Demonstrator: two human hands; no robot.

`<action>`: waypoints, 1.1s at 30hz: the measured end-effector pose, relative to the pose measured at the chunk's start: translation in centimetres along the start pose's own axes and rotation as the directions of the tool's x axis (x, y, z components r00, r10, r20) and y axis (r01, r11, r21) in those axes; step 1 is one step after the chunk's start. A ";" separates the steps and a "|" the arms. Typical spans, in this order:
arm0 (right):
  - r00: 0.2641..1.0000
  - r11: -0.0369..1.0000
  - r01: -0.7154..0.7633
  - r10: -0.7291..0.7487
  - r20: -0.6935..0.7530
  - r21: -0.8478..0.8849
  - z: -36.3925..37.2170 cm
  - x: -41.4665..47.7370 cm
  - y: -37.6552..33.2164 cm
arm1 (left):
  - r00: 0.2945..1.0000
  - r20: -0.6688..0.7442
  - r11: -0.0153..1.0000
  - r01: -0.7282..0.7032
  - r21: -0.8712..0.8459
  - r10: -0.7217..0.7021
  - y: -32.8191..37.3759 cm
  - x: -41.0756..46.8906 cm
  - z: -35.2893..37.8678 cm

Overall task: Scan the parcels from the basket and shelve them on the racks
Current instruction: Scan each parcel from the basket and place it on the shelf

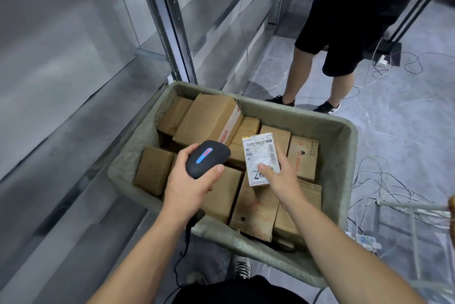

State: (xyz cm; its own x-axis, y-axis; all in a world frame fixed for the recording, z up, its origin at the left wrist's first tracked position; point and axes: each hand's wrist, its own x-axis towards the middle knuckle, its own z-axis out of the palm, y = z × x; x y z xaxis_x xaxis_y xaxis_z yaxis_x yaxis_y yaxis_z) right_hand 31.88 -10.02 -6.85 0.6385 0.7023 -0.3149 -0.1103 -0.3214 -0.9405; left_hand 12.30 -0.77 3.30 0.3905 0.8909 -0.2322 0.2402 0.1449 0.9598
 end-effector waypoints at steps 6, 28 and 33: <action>0.993 0.991 0.113 -0.115 -0.026 -0.076 2.1 -0.4 -1.8 | 0.999 -0.042 0.999 0.003 -0.035 -0.004 0.4 -1.0 -1.9; 0.874 0.890 0.362 -0.427 -0.230 -0.277 10.9 -12.5 -5.1 | 0.998 -0.002 0.960 -0.057 -0.275 0.059 0.6 -13.1 -13.4; 0.867 0.877 0.350 -0.437 -0.242 -0.329 11.0 -14.6 -5.3 | 0.999 0.012 0.951 -0.030 -0.307 0.036 -0.2 -15.7 -14.7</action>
State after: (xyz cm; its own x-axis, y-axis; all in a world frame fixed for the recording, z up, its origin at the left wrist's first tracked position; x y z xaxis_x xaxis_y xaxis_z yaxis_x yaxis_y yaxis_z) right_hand 14.73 -11.57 1.33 0.7856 0.5952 0.1686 0.3771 -0.2447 -0.8933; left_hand -6.97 -8.46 9.08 0.4091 0.8903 -0.1998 -0.0562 0.2431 0.9684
